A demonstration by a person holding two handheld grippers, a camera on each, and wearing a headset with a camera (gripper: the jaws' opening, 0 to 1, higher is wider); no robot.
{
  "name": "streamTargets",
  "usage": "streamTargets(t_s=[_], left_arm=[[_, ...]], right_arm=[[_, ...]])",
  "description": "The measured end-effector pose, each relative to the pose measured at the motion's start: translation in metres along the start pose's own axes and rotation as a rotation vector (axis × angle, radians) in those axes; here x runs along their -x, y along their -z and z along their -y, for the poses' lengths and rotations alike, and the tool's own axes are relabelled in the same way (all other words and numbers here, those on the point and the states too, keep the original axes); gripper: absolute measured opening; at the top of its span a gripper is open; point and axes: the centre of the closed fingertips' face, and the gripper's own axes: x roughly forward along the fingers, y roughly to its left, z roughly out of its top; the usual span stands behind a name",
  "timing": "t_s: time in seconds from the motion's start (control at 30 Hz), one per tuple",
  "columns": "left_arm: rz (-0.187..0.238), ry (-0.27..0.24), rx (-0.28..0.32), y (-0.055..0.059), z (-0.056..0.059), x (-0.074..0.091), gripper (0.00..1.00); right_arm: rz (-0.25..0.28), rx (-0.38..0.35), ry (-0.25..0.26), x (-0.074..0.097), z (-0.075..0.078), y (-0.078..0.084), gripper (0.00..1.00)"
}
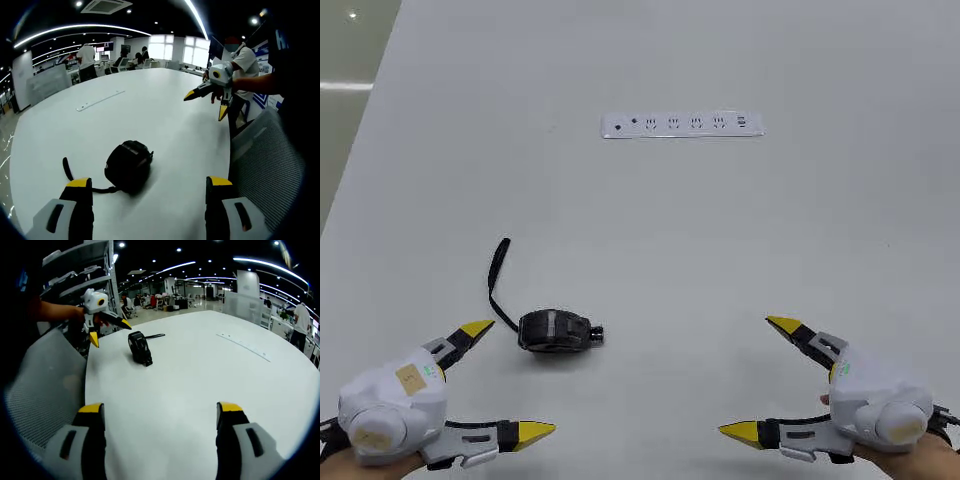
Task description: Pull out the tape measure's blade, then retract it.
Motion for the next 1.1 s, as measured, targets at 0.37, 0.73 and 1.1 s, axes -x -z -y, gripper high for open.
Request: streamTargets(t_s=[0.37,0.73,1.1], left_arm=[[-0.032,0.031,-0.036,-0.001,-0.010,-0.006,0.86],[-0.071,0.063,-0.077,0.000,-0.016,-0.014,0.77],[-0.142,0.104,-0.153,0.003,-0.027,-0.027,0.65]], right_arm=[[-0.012,0.038,-0.037,-0.013,0.005,-0.005,0.82],[-0.008,0.079,-0.077,-0.027,0.006,-0.013,0.73],[-0.006,0.152,-0.137,-0.054,0.004,-0.026,0.63]])
